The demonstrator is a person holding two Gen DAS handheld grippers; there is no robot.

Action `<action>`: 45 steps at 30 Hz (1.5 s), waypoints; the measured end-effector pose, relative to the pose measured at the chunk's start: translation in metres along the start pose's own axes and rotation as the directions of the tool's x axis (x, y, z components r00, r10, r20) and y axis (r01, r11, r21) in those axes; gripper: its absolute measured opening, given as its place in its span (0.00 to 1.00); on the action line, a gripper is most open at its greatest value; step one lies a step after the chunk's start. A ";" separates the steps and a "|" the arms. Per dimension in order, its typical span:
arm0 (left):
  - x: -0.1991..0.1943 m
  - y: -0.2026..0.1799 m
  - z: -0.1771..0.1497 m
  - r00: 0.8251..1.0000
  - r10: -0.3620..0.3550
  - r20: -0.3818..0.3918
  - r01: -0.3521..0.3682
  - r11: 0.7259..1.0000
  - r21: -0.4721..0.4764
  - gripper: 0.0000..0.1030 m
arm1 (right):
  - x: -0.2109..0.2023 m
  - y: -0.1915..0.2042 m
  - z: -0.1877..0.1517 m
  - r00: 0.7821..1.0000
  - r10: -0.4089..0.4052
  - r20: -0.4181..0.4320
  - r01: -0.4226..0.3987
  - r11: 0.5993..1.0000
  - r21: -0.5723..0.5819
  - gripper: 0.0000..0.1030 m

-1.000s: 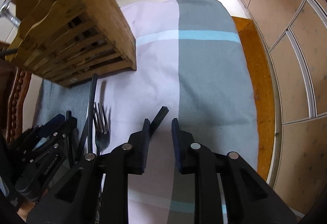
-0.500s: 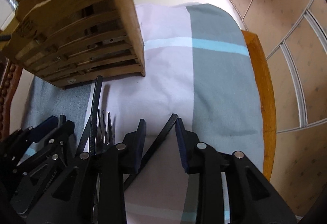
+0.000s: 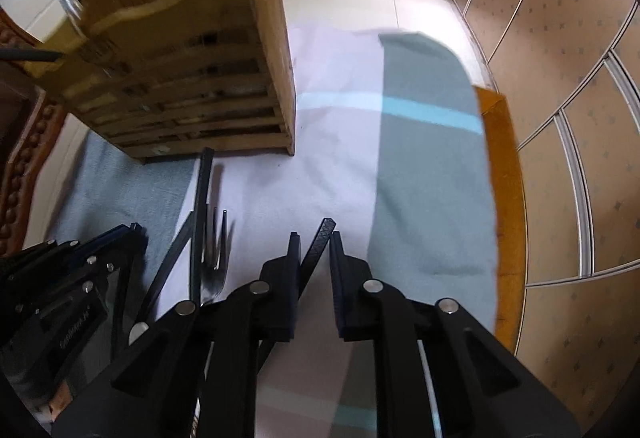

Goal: Organize utensils
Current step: 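Grasp a black chopstick with the left tool while the right tool grasps another chopstick, then lift both chopsticks over the wooden holder and drop them inside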

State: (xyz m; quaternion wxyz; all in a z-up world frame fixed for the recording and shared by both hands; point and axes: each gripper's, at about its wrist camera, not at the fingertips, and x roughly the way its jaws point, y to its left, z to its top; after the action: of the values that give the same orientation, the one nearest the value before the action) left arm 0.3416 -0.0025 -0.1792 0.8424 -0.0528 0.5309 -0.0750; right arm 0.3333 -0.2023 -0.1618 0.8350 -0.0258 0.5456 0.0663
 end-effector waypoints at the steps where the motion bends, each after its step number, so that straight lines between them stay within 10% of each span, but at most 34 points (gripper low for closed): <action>1: -0.006 0.001 0.000 1.000 0.002 0.017 -0.002 1.000 0.001 0.07 | -0.006 -0.001 0.000 1.000 0.013 0.014 -0.013 1.000 0.005 0.14; 10: -0.023 0.006 -0.010 0.999 -0.028 0.025 0.028 1.000 0.011 0.07 | -0.042 -0.019 -0.003 0.997 0.073 0.032 -0.074 0.997 0.017 0.14; 18: -0.003 0.011 -0.020 0.996 0.049 -0.078 -0.047 0.999 0.025 0.07 | 0.008 0.006 -0.018 0.990 -0.074 -0.120 0.053 0.984 -0.169 0.13; 29: 0.008 -0.014 -0.026 0.989 0.129 -0.077 -0.122 0.989 0.090 0.08 | 0.015 0.006 -0.018 0.988 -0.096 -0.125 0.081 0.989 -0.122 0.30; 33: 0.016 -0.032 -0.022 0.988 0.136 -0.074 -0.129 0.987 0.091 0.08 | 0.014 0.004 -0.016 0.990 -0.046 -0.132 0.034 0.995 -0.096 0.11; 45: -0.120 -0.041 -0.019 0.966 0.075 0.247 -0.086 0.996 0.033 0.07 | -0.089 -0.008 -0.012 0.994 0.023 0.104 -0.018 0.999 -0.045 0.08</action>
State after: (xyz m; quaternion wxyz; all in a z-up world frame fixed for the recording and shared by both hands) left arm 0.2709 -0.0207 -0.0739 0.9050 -0.0216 0.4225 -0.0451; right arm 0.2884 -0.2190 -0.0853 0.8608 -0.0351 0.5000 0.0881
